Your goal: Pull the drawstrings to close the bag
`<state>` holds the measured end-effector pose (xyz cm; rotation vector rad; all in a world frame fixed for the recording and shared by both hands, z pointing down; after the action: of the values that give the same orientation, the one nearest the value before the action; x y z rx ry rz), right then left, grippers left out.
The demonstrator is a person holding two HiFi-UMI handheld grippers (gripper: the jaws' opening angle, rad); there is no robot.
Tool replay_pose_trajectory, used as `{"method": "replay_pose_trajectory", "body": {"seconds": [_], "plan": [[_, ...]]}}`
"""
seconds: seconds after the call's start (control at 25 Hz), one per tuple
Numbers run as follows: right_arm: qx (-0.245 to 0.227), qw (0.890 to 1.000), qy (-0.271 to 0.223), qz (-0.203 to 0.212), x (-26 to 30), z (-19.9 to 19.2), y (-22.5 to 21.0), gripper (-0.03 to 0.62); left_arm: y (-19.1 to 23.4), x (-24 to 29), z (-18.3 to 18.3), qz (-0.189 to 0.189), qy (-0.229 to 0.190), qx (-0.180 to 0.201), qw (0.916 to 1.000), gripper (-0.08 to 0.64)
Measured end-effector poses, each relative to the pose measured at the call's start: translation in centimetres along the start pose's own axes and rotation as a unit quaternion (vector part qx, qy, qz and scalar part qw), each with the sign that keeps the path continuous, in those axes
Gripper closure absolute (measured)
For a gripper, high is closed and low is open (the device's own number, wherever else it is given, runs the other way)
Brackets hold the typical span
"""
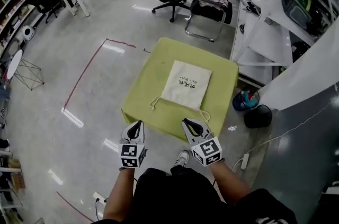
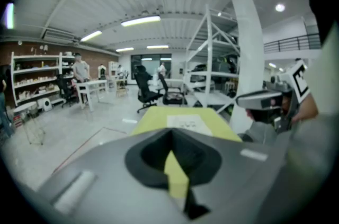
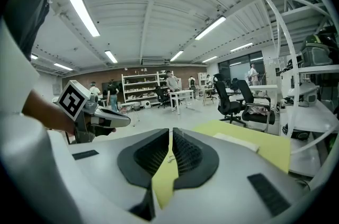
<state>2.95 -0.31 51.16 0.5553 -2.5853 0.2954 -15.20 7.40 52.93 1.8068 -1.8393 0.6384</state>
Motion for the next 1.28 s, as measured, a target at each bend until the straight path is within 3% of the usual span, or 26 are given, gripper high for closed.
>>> {"method": "replay_pose_trajectory", "body": {"seconds": [0.52, 0.64, 0.8, 1.28], "plan": [[0.03, 0.997, 0.029, -0.068, 3.3, -0.8, -3.1, 0.584, 1.4, 7.2, 1.9, -0.072, 0.03, 0.061, 0.9951, 0.563], [0.045, 0.993, 0.045, -0.1, 4.1, -0.8, -3.7, 0.584, 2.3, 9.1, 2.5, -0.104, 0.04, 0.084, 0.9902, 0.563], [0.069, 0.988, 0.058, -0.127, 6.1, -0.9, -3.8, 0.584, 3.8, 11.6, 3.0, -0.156, 0.05, 0.083, 0.9829, 0.563], [0.129, 0.971, 0.078, -0.186, 9.8, -1.9, -2.6, 0.584, 5.2, 16.9, 1.6, -0.223, 0.094, 0.124, 0.9622, 0.563]]}}
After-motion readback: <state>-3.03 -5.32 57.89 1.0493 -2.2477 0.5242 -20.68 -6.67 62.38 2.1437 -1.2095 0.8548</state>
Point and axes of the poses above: the fingertips, and each gripper's own axes: x forward along the fingers, y to its left, z out of its top, the point moved 3 cm from there along -x, backward along the fingers, and after that the axes turned 13 degrees about y, right-handed, at the moved point
